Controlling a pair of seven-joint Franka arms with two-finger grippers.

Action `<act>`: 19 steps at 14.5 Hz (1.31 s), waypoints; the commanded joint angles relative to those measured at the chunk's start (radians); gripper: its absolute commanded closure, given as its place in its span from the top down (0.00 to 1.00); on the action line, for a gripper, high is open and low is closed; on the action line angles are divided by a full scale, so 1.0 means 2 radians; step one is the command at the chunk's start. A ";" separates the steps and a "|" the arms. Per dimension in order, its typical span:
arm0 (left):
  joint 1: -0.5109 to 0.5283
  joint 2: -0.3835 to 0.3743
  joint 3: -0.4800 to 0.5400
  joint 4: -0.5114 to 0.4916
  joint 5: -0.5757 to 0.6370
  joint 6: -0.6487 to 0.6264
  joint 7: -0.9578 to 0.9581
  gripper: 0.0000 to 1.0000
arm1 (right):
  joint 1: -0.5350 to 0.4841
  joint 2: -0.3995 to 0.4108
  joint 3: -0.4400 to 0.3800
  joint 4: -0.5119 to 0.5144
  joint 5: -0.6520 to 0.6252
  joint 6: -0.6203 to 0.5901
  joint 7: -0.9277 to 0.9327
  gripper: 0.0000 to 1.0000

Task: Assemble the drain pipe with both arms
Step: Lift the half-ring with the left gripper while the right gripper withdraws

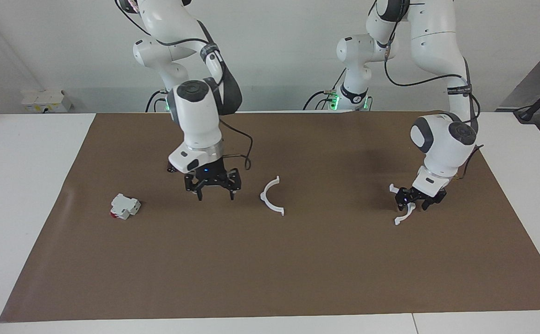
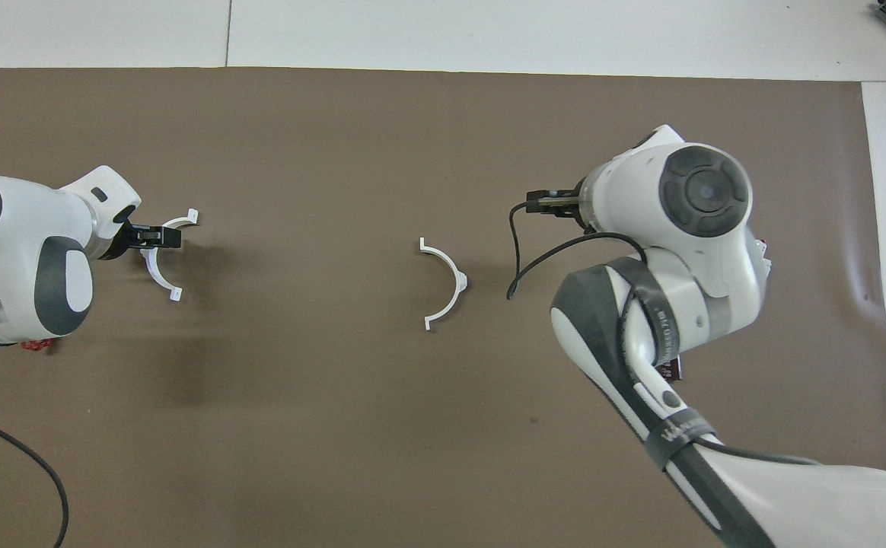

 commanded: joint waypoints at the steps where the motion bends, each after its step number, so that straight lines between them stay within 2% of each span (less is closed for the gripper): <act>1: 0.005 -0.002 0.000 -0.001 -0.009 -0.002 0.017 0.87 | -0.048 -0.034 0.006 -0.008 -0.004 -0.028 -0.021 1.00; 3: 0.009 -0.002 0.000 -0.001 -0.009 -0.004 0.023 0.78 | -0.075 -0.055 0.006 -0.006 -0.004 -0.070 -0.048 1.00; 4: 0.009 -0.002 0.000 -0.001 -0.009 -0.004 0.022 0.66 | -0.087 -0.065 0.005 -0.007 -0.004 -0.097 -0.051 1.00; 7: 0.007 -0.004 0.000 -0.001 -0.010 -0.004 0.019 0.14 | -0.126 -0.097 0.005 -0.007 -0.004 -0.161 -0.085 1.00; 8: 0.006 -0.004 0.000 -0.001 -0.010 -0.005 0.018 0.00 | -0.134 -0.106 0.005 -0.004 -0.004 -0.176 -0.103 1.00; 9: 0.008 -0.005 0.000 -0.001 -0.010 -0.006 0.017 0.00 | -0.142 -0.119 0.005 0.004 -0.004 -0.198 -0.118 1.00; 13: -0.002 -0.025 -0.001 0.005 -0.009 -0.034 -0.011 0.00 | -0.160 -0.130 0.002 0.087 -0.004 -0.338 -0.176 1.00; 14: -0.021 -0.034 0.000 0.007 -0.009 -0.049 -0.014 0.00 | -0.158 -0.130 0.003 0.106 -0.004 -0.361 -0.176 1.00; 16: -0.053 -0.035 0.002 0.011 -0.009 -0.057 -0.043 0.00 | -0.158 -0.130 0.002 0.112 -0.003 -0.374 -0.177 1.00; 19: -0.114 -0.032 0.003 0.015 -0.008 -0.057 -0.099 0.00 | -0.152 -0.141 0.005 0.092 -0.004 -0.369 -0.176 1.00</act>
